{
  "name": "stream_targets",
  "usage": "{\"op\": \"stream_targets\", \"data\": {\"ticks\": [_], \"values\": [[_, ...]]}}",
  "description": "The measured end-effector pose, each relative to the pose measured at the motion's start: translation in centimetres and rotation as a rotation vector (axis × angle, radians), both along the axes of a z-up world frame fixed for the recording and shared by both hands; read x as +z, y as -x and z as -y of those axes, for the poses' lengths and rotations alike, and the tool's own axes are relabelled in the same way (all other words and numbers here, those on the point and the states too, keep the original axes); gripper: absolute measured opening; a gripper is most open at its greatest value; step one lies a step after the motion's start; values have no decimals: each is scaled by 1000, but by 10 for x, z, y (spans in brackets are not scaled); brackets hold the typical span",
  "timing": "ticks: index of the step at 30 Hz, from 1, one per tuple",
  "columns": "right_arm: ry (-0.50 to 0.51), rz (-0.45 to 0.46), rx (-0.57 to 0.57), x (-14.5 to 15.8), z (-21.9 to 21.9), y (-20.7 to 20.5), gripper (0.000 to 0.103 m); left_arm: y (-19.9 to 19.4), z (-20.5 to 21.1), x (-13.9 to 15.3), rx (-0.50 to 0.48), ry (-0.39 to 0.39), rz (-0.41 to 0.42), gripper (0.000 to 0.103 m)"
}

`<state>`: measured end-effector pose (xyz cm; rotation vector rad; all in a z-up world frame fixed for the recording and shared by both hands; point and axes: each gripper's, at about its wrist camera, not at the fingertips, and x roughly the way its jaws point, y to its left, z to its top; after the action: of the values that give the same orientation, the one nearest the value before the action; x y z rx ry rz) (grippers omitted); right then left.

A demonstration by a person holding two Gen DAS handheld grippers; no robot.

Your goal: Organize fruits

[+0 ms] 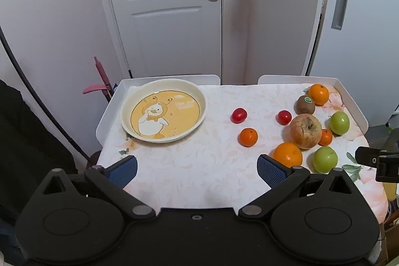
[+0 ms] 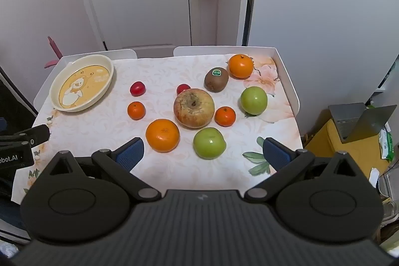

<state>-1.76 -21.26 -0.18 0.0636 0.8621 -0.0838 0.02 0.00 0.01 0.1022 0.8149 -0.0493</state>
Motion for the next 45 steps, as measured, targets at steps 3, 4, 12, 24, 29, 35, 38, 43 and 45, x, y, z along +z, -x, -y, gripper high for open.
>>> {"op": "stream_targets", "data": {"ticks": [3, 4, 12, 24, 29, 35, 38, 43, 45], "values": [[-1, 1, 0, 0, 0, 0, 103, 0, 0, 0, 0, 3, 12, 103], [1, -2, -1, 0, 0, 0, 103, -1, -1, 0, -2, 5, 12, 103], [4, -1, 0, 3, 3, 1, 103, 2, 0, 7, -5, 1, 33, 103], [10, -4, 3, 7, 1, 1, 103, 6, 0, 12, -7, 5, 43, 103], [11, -2, 11, 7, 0, 2, 103, 5, 2, 14, -12, 0, 43, 103], [8, 4, 11, 8, 1, 2, 103, 6, 3, 15, -15, 1, 47, 103], [5, 0, 11, 8, 2, 1, 103, 6, 2, 15, -15, 2, 47, 103], [3, 1, 7, 8, 3, 2, 103, 7, 3, 15, -16, 0, 51, 103], [4, 1, 8, 9, 2, 1, 103, 6, 3, 15, -17, 0, 51, 103]]}}
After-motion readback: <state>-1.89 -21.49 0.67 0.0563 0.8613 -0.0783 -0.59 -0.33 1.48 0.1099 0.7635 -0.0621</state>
